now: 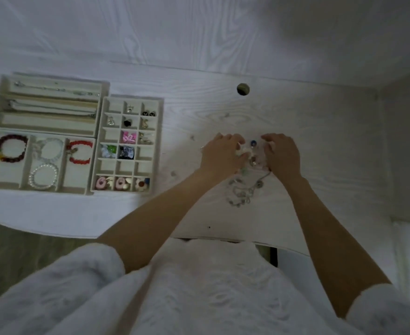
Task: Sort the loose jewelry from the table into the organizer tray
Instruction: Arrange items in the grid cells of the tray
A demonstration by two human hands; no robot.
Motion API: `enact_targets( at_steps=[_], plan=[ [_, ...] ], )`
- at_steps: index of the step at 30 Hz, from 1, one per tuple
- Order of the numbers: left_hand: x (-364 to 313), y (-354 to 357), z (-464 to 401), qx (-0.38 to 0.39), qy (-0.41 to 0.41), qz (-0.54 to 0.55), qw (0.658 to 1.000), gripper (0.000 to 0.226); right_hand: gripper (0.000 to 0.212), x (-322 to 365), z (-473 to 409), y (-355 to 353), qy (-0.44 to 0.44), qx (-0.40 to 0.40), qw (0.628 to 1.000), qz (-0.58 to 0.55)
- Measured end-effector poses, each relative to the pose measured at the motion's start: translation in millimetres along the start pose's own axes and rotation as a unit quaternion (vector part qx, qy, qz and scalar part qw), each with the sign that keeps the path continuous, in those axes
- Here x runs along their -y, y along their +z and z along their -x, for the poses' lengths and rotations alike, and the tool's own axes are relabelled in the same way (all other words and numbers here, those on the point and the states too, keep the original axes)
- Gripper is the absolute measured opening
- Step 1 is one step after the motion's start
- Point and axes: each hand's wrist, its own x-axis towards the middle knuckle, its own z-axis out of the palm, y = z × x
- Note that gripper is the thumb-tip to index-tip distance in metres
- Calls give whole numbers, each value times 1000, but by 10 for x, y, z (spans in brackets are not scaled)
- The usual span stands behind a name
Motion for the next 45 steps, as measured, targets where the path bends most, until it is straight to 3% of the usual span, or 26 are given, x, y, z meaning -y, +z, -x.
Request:
enact_targets(
  at_steps=[3, 5, 11, 15, 17, 22, 25, 27, 30, 32, 34, 37, 39, 42, 45],
  plan=[
    [-140, 334, -281, 41, -24, -93, 995, 52, 27, -3, -223, 51, -39, 42, 994, 92],
    [-210, 459, -359, 28, -53, -126, 990, 50, 25, -5, -297, 62, -67, 57, 989, 117],
    [-119, 522, -329, 15, -114, -50, 992, 27, 23, -301, -172, 36, -83, 45, 992, 89],
    [-170, 430, -307, 18, -96, -1, 995, 19, 35, -299, -171, 26, -176, 62, 982, 11],
    [-251, 301, -255, -5, -80, 24, 996, 18, 30, -264, -177, -6, -237, 84, 967, -42],
    [-341, -187, 166, -34, -25, 61, 997, 12, 14, -99, 27, -324, -184, 139, 942, -242],
    [-219, -377, 630, -48, -52, 102, 992, 10, 13, 132, 226, -377, -223, 175, 912, -298],
    [-80, -401, 929, -65, -124, 199, 970, 11, 19, 325, 350, -230, -238, 193, 904, -297],
    [212, -385, 1291, -102, -266, 365, 886, 25, 23, 735, 547, 88, -228, 238, 894, -305],
    [461, -408, 1501, -142, -330, 410, 838, 24, 24, 1090, 672, 276, -207, 274, 876, -339],
    [667, -460, 1645, -177, -350, 426, 815, 14, 22, 1380, 740, 385, -163, 318, 857, -372],
    [953, -605, 1779, -212, -334, 391, 831, 6, 25, 1710, 792, 485, -99, 389, 821, -407],
    [1076, -674, 1762, -226, -300, 378, 846, 6, 29, 1799, 784, 505, -79, 387, 816, -423],
    [1249, -742, 1678, -222, -222, 330, 890, 19, 31, 1849, 757, 560, -79, 345, 836, -420],
    [1483, -757, 1616, -173, -138, 252, 942, 26, 23, 1896, 763, 668, -131, 272, 887, -350]
  ],
)
